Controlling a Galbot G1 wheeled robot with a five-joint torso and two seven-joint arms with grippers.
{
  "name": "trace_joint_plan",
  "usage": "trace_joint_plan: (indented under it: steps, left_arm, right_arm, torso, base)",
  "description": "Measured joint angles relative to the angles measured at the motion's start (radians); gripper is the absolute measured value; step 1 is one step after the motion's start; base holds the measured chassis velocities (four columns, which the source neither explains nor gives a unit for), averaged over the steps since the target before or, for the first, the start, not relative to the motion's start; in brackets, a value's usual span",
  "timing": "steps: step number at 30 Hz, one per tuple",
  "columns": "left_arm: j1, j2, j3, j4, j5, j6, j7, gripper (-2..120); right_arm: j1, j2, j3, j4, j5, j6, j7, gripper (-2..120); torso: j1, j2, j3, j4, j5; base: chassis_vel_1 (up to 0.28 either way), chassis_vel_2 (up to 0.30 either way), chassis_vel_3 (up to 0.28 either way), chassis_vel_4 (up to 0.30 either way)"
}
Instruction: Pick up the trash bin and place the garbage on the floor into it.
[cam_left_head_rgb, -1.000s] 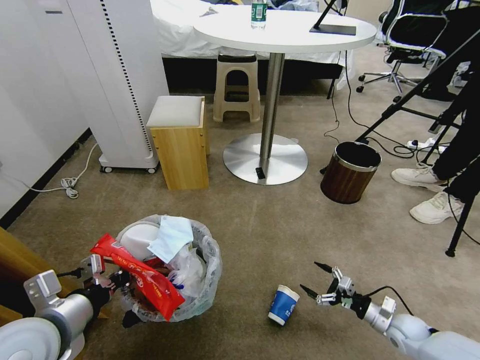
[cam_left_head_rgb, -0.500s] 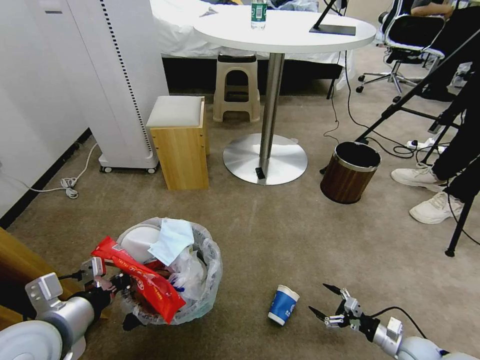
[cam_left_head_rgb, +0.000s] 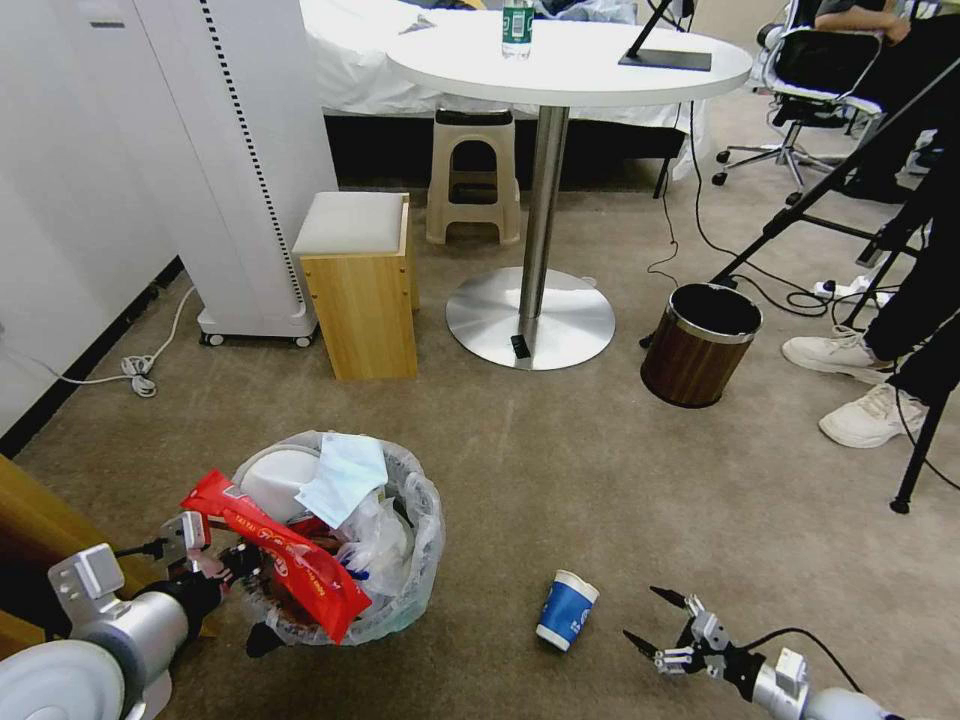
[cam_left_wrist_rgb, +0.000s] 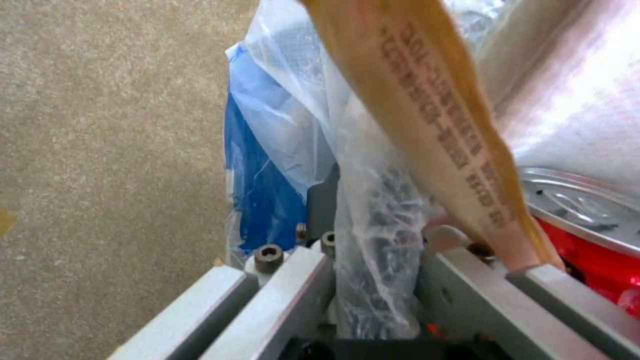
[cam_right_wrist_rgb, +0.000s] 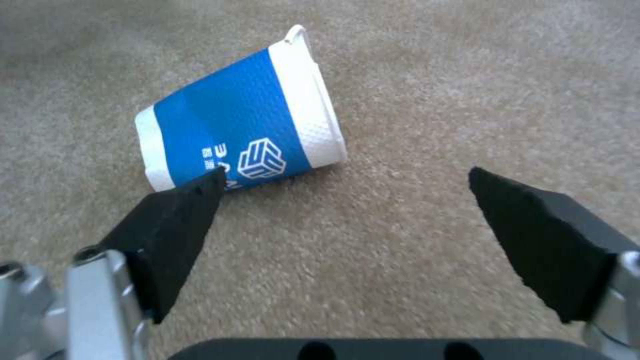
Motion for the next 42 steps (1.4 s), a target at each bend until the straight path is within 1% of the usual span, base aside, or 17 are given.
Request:
trace_joint_plan:
  steps: [1, 3, 6, 11, 17, 27, 32, 35, 38, 42]
  left_arm:
    - [0.000, 0.001, 0.000, -0.001, 0.000, -0.001, 0.000, 0]
    - [0.000, 0.001, 0.000, -0.001, -0.001, -0.002, 0.000, 0]
    - [0.000, 0.006, -0.001, -0.003, -0.003, -0.003, -0.002, 0]
    - [0.000, 0.010, -0.001, -0.005, -0.006, -0.005, -0.004, 0]
    - [-0.007, 0.012, -0.001, -0.004, -0.007, -0.007, -0.007, 0]
    - [-0.003, 0.019, -0.010, -0.012, -0.019, -0.013, -0.024, 0]
    - [-0.005, 0.022, -0.010, -0.012, -0.022, -0.014, -0.026, 0]
    - [-0.005, 0.024, -0.010, -0.012, -0.024, -0.016, -0.028, 0]
    - [-0.004, 0.025, -0.010, -0.014, -0.025, -0.017, -0.030, 0]
    - [-0.002, 0.025, -0.011, -0.016, -0.026, -0.017, -0.031, 0]
  right_arm:
    - [0.001, 0.004, -0.002, 0.000, 0.001, -0.001, 0.002, 91]
    - [0.001, 0.007, -0.003, 0.000, 0.001, -0.003, 0.004, 90]
    - [0.005, 0.020, -0.008, -0.004, 0.002, -0.005, 0.009, 86]
    - [0.023, 0.035, -0.027, -0.006, 0.004, -0.014, 0.015, 86]
    - [0.076, 0.071, -0.085, -0.019, 0.009, -0.026, 0.021, 86]
    - [0.147, 0.139, -0.178, -0.068, 0.011, -0.028, 0.028, 78]
    - [0.153, 0.158, -0.191, -0.094, 0.008, -0.023, 0.025, 76]
    - [0.154, 0.169, -0.198, -0.103, 0.004, -0.019, 0.024, 71]
    - [0.154, 0.174, -0.203, -0.104, 0.001, -0.017, 0.023, 69]
    - [0.157, 0.174, -0.207, -0.103, -0.003, -0.017, 0.022, 61]
  torso:
    - [0.000, 0.000, 0.000, 0.0000, 0.0000]
    - [0.000, 0.000, 0.000, 0.0000, 0.0000]
    - [0.000, 0.000, 0.000, 0.0000, 0.0000]
    - [0.000, 0.000, 0.000, 0.0000, -0.0005]
    - [0.000, 0.000, 0.000, 0.0002, -0.0001]
    - [0.000, 0.000, 0.000, 0.0000, -0.0003]
    - [0.000, 0.000, 0.000, 0.0000, -0.0001]
    - [0.000, 0.000, 0.000, 0.0000, -0.0001]
    - [0.000, 0.000, 0.000, 0.0001, -0.0001]
    - [0.000, 0.000, 0.000, 0.0000, -0.0001]
  base:
    - [0.000, 0.000, 0.000, 0.000]
    - [0.000, 0.000, 0.000, 0.000]
    - [0.000, 0.000, 0.000, 0.000]
    - [0.000, 0.000, 0.000, 0.000]
    - [0.000, 0.000, 0.000, 0.000]
    - [0.000, 0.000, 0.000, 0.000]
    - [0.000, 0.000, 0.000, 0.000]
    - [0.000, 0.000, 0.000, 0.000]
    - [0.000, 0.000, 0.000, 0.000]
    - [0.000, 0.000, 0.000, 0.000]
